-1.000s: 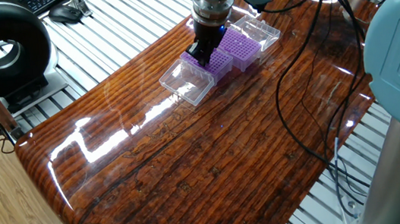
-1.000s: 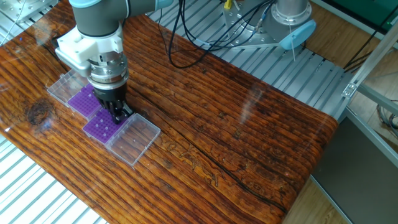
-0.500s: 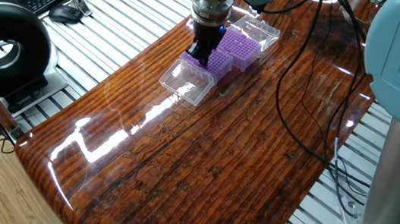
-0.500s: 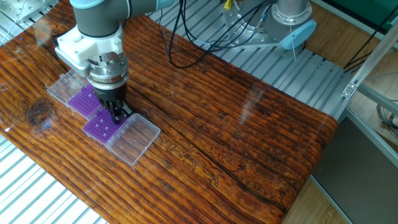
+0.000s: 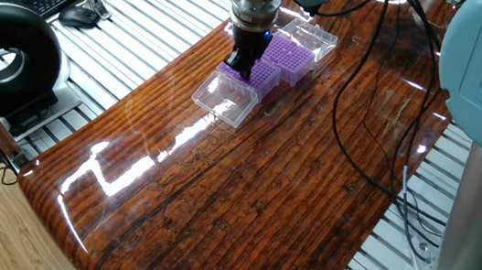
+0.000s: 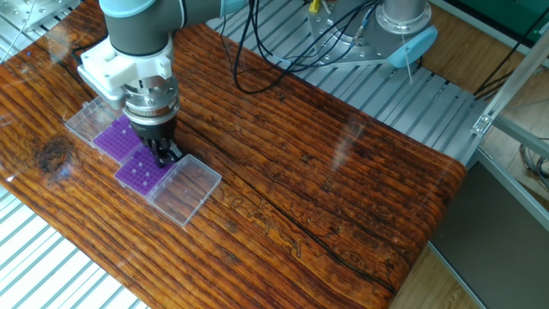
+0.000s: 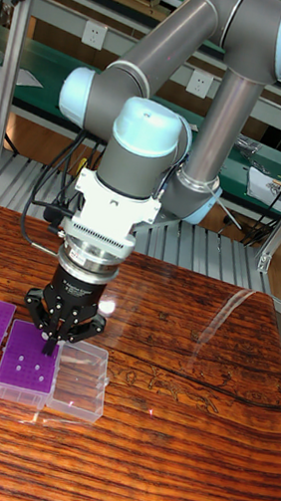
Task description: Transfer all small pipette tips from one holder to another
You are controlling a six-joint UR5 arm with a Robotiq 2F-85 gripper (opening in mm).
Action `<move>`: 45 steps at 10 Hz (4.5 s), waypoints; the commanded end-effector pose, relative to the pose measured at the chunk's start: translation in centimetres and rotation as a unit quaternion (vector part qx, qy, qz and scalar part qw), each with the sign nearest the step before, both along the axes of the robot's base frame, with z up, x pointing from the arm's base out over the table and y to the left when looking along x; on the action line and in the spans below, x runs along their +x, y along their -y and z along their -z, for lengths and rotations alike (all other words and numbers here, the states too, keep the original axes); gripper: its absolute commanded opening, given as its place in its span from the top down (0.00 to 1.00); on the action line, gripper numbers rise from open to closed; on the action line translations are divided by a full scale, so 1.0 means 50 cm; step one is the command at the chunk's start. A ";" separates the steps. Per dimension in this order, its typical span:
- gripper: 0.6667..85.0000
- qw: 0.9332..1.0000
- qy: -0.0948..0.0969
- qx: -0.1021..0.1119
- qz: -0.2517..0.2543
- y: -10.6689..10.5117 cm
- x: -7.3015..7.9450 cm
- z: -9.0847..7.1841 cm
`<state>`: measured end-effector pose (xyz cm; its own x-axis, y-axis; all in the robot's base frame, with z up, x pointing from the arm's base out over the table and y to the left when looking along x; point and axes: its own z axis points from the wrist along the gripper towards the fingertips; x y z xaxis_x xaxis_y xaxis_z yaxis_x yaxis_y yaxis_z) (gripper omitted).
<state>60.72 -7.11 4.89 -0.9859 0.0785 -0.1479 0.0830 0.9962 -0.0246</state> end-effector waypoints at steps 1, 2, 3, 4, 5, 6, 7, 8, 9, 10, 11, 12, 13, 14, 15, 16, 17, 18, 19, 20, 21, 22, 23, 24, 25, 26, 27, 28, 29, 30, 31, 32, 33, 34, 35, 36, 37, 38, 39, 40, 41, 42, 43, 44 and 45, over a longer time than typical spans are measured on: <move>1.00 1.000 0.004 0.003 0.014 -0.007 0.008 -0.012; 1.00 1.000 0.005 0.006 0.015 -0.009 0.011 -0.019; 1.00 1.000 0.004 0.010 0.013 -0.009 0.014 -0.026; 1.00 1.000 0.004 0.008 0.016 -0.009 0.017 -0.033; 1.00 1.000 0.005 0.009 0.018 -0.010 0.018 -0.037; 1.00 1.000 0.008 0.011 0.019 -0.014 0.022 -0.040; 1.00 1.000 0.008 0.010 0.020 -0.015 0.022 -0.045; 1.00 1.000 0.008 0.009 0.022 -0.016 0.023 -0.049; 1.00 1.000 0.006 0.010 0.023 -0.017 0.022 -0.050; 1.00 1.000 0.004 0.005 0.026 -0.013 0.020 -0.052; 1.00 0.999 0.004 0.001 0.032 -0.009 0.019 -0.053; 1.00 0.999 0.004 -0.001 0.035 -0.008 0.019 -0.054; 1.00 0.999 0.004 -0.002 0.038 -0.007 0.019 -0.056; 1.00 0.999 0.004 -0.002 0.039 -0.007 0.018 -0.058; 1.00 0.999 0.003 0.002 0.038 -0.011 0.018 -0.058; 1.00 0.999 -0.001 0.013 0.029 -0.023 0.015 -0.056; 0.99 1.000 -0.004 0.017 0.018 -0.026 0.014 -0.054; 0.88 1.000 -0.004 0.022 0.006 -0.028 0.015 -0.051; 0.85 1.000 -0.005 0.023 -0.003 -0.025 0.015 -0.048; 0.81 1.000 -0.005 0.023 -0.007 -0.022 0.016 -0.045; 0.79 1.000 -0.004 0.022 -0.010 -0.019 0.017 -0.043; 0.79 1.000 -0.003 0.021 -0.011 -0.016 0.019 -0.041; 0.79 1.000 0.001 0.021 -0.012 -0.013 0.022 -0.035; 0.79 1.000 0.002 0.020 -0.013 -0.013 0.024 -0.030; 0.79 1.000 0.005 0.019 -0.012 -0.012 0.027 -0.027; 0.79 1.000 0.005 0.020 -0.013 -0.013 0.027 -0.025; 0.78 1.000 0.005 0.020 -0.014 -0.012 0.026 -0.023; 0.78 1.000 0.007 0.021 -0.015 -0.011 0.027 -0.020; 0.78 1.000 0.007 0.020 -0.015 -0.011 0.026 -0.019; 0.78 1.000 0.007 0.020 -0.015 -0.011 0.026 -0.018; 0.77 1.000 0.009 0.021 -0.015 -0.012 0.025 -0.015; 0.77 1.000 0.010 0.021 -0.015 -0.013 0.023 -0.012; 0.77 1.000 0.010 0.021 -0.015 -0.013 0.022 -0.009; 0.77 1.000 0.010 0.021 -0.016 -0.011 0.020 -0.006; 0.77 1.000 0.010 0.021 -0.016 -0.012 0.018 -0.004; 0.77 1.000 0.010 0.023 -0.019 -0.014 0.017 -0.003; 0.77 0.999 0.008 0.025 -0.020 -0.015 0.014 -0.001; 0.77 0.999 0.008 0.027 -0.021 -0.017 0.012 0.001; 0.77 0.999 0.008 0.025 -0.021 -0.015 0.011 0.002; 0.77 0.999 0.008 0.025 -0.021 -0.014 0.010 0.004; 0.77 0.999 0.009 0.025 -0.023 -0.014 0.009 0.006; 0.77 0.999 0.010 0.025 -0.024 -0.012 0.009 0.007; 0.77 0.999 0.010 0.025 -0.025 -0.010 0.009 0.009; 0.77 0.999 0.010 0.025 -0.025 -0.010 0.008 0.009; 0.77 0.999 0.010 0.025 -0.025 -0.010 0.008 0.009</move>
<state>61.08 -6.62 4.42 -0.9865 0.0304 -0.1611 0.0282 0.9995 0.0157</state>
